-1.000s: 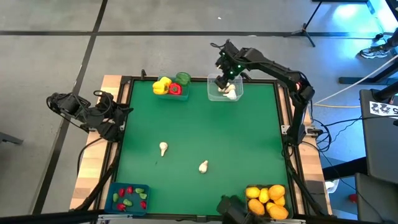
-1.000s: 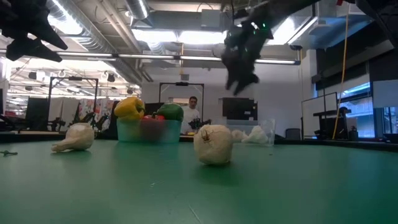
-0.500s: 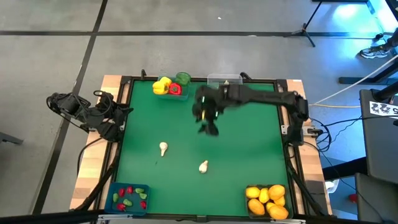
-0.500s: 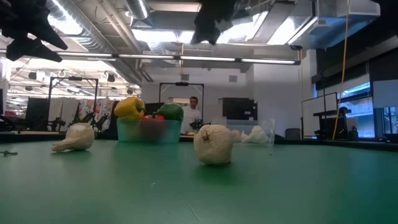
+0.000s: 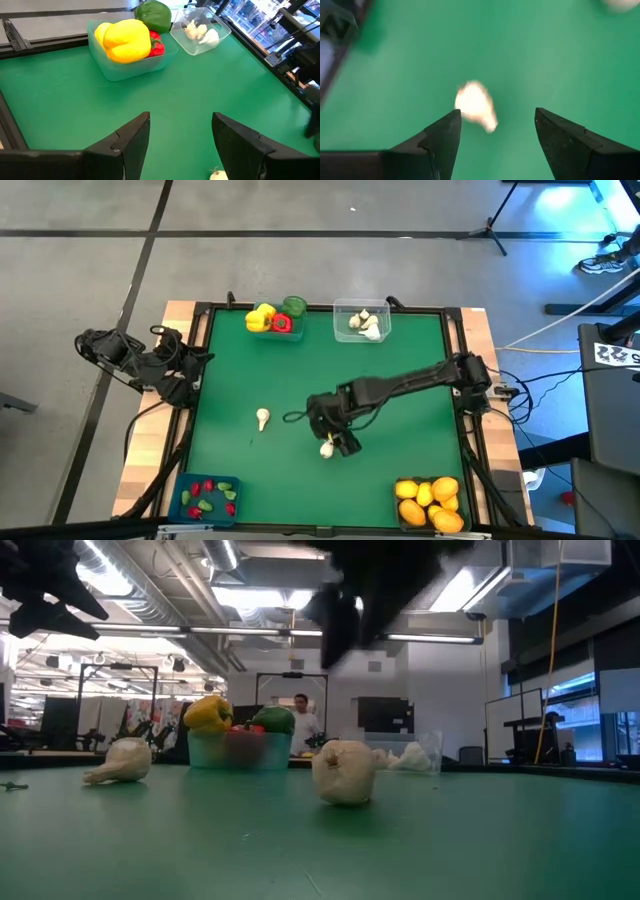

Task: Sort produce into baskets
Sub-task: Put the garlic into the transparent bin

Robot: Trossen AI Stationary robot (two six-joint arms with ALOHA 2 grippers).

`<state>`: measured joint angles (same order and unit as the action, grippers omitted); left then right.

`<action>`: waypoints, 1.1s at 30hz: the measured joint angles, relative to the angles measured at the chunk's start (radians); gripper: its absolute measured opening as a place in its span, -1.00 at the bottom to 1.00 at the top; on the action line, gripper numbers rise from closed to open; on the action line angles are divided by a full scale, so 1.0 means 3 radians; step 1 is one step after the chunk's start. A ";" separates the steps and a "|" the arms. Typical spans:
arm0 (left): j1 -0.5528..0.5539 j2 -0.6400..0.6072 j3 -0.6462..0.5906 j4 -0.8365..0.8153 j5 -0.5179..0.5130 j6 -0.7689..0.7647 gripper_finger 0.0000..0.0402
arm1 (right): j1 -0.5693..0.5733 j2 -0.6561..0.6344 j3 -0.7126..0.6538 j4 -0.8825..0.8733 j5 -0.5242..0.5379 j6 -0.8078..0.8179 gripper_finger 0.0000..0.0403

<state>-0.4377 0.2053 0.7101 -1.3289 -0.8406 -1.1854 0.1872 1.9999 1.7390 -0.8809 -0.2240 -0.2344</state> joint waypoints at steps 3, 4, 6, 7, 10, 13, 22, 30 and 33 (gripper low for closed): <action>0.0000 0.0002 0.0000 -0.0002 0.0003 0.0024 0.03 | 0.0089 0.0133 -0.0147 0.0184 0.0045 0.0000 0.24; 0.0000 -0.0001 0.0001 -0.0013 0.0003 0.0030 0.03 | 0.0116 0.0171 -0.0184 0.0200 0.0052 0.0000 0.24; 0.0000 0.0000 0.0001 -0.0028 0.0011 0.0036 0.03 | 0.0163 0.0252 -0.0212 0.0239 0.0049 0.0000 0.24; 0.0000 0.0002 0.0001 -0.0052 0.0010 0.0027 0.03 | 0.0182 0.0293 -0.0216 0.0297 0.0048 0.0000 0.24; 0.0000 0.0000 0.0001 -0.0106 0.0014 -0.0035 0.03 | 0.0215 0.0392 -0.0226 0.0319 0.0026 0.0000 0.24; 0.0001 0.0000 0.0001 -0.0114 0.0022 -0.0052 0.03 | 0.0233 0.0443 -0.0225 0.0402 -0.0026 -0.0010 0.24; 0.0000 0.0000 0.0001 -0.0127 0.0041 -0.0068 0.03 | 0.0217 0.0667 -0.0221 0.0638 0.0022 -0.0029 0.24; 0.0001 0.0000 0.0001 -0.0146 0.0041 -0.0079 0.03 | 0.0221 0.0705 -0.0221 0.0599 0.0094 0.0153 -0.01; 0.0000 0.0000 0.0001 -0.0146 0.0041 -0.0080 0.03 | 0.0220 0.0705 -0.0220 0.0573 0.0138 0.0238 -0.23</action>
<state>-0.4377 0.2054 0.7105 -1.3727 -0.8284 -1.2095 0.2532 2.2112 1.6730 -0.7091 -0.1827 -0.1631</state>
